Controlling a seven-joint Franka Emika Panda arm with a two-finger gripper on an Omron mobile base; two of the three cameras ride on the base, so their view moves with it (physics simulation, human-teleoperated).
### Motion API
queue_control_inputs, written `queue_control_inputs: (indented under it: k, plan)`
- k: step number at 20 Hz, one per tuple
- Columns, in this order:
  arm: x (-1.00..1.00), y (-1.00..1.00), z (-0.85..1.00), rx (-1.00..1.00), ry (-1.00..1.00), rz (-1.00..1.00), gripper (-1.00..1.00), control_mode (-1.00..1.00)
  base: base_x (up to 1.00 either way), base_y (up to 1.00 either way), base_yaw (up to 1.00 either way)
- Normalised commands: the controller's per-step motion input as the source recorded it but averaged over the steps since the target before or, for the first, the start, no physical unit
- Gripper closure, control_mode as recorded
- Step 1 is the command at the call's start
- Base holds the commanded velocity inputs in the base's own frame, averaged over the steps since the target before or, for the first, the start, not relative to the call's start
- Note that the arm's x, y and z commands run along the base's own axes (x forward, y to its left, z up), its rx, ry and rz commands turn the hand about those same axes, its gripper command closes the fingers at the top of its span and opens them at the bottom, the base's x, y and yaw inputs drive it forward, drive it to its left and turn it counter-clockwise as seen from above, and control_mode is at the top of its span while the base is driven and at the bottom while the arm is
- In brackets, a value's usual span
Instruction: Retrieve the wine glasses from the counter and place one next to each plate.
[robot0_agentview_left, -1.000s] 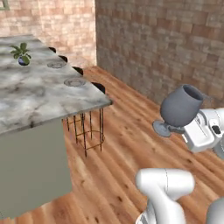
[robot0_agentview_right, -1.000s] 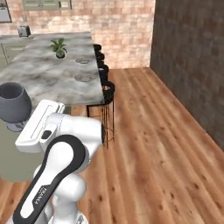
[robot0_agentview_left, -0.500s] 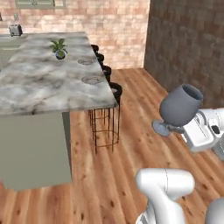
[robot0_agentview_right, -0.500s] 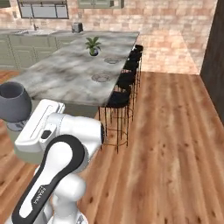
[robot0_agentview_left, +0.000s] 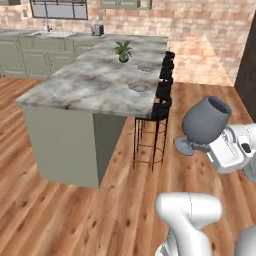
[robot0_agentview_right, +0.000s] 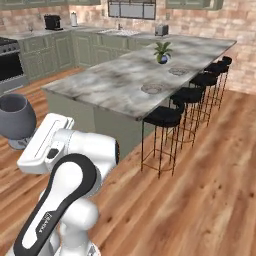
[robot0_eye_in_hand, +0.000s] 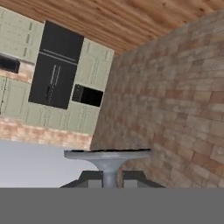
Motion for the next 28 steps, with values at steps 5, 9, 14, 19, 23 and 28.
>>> queue_control_inputs:
  k: [5,9,14,19,23,28]
  plan:
    - [0.00,0.00,0.00,0.00,0.00,0.00,1.00,1.00,0.14,-1.00,0.50]
    - [0.00,0.00,0.00,0.00,0.00,0.00,1.00,1.00,0.21,-1.00,0.47]
    - [0.00,0.00,0.00,0.00,0.00,0.00,1.00,1.00,0.33,-1.00,0.47]
    - [0.00,0.00,0.00,0.00,0.00,0.00,1.00,1.00,0.34,-1.00,0.45]
    - [0.00,0.00,0.00,0.00,0.00,0.00,1.00,1.00,0.27,-1.00,0.41]
    - [0.00,0.00,0.00,0.00,0.00,0.00,1.00,1.00,0.22,-1.00,0.32]
